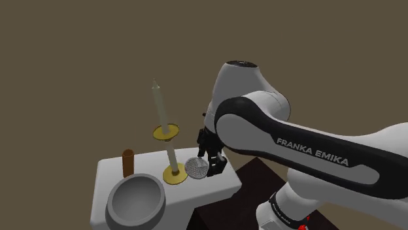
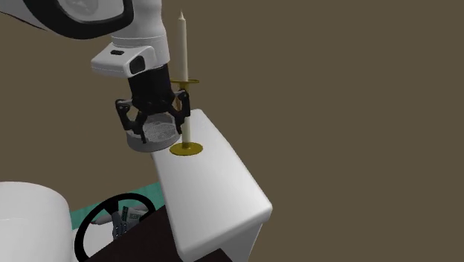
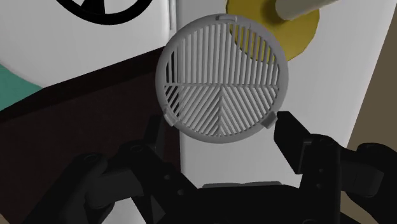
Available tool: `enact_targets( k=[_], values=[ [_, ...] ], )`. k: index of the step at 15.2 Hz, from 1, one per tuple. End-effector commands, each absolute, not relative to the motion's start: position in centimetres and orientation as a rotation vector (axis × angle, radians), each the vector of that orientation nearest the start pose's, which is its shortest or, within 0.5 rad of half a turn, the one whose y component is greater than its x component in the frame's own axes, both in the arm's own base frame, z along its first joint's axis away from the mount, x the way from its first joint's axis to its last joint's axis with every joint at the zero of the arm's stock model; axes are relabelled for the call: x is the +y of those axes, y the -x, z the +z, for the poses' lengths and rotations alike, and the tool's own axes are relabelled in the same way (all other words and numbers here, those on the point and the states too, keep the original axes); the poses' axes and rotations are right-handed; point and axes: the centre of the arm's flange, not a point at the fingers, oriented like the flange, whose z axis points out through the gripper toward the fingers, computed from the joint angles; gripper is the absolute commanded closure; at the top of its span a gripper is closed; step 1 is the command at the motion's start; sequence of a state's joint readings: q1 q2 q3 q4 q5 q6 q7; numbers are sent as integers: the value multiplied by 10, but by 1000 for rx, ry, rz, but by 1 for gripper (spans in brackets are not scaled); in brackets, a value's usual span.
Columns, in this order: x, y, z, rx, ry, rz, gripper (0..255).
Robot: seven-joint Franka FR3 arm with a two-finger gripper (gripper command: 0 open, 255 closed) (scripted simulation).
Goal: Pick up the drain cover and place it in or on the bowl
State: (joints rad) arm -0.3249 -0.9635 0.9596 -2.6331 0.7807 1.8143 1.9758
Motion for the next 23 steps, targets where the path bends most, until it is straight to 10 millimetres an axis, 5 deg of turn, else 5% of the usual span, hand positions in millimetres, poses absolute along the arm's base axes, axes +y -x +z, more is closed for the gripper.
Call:
enact_targets(
  k=[1,10,23],
  values=[
    [268,-274,397,2548,1869,37,255],
    [383,-303,402,2548,1869,37,255],
    [383,-303,334,2548,1869,37,255]
  ],
)
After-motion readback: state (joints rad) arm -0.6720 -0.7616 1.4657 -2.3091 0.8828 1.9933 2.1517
